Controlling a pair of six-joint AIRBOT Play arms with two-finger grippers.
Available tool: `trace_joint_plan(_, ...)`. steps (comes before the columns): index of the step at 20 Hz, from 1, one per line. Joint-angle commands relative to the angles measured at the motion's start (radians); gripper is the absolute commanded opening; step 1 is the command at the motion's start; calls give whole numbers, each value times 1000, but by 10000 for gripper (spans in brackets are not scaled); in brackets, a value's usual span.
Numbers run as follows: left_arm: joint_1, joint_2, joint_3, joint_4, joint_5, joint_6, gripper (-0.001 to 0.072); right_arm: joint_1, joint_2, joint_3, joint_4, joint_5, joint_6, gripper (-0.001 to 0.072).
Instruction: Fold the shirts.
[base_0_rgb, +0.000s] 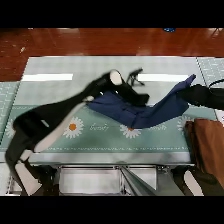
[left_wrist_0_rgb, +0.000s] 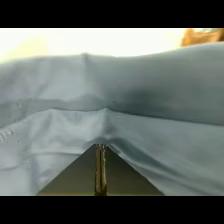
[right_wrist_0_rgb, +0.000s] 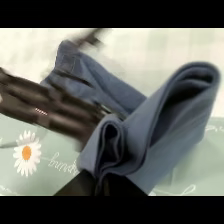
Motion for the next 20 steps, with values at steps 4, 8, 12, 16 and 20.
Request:
trace_joint_plan(4, 275, 401, -142, 397, -192, 12, 31, 263, -149, 18, 56, -166, 15, 22)
trace_joint_plan(8, 557, 843, -529, 494, -105, 9, 31, 493, -439, 218, 77, -271, 16, 22)
trace_joint_plan(12, 794, 1233, -953, 487, 5, -55, 32, 620, -796, 520, 105, -285, 28, 22)
trace_joint_plan(16, 835, 1455, -1179, 410, 11, -55, 32, 688, -1067, 735, 184, -303, 39, 22)
trace_joint_plan(20, 835, 1477, -1264, 288, 62, -52, 32, 720, -1234, 862, 283, -347, 46, 303)
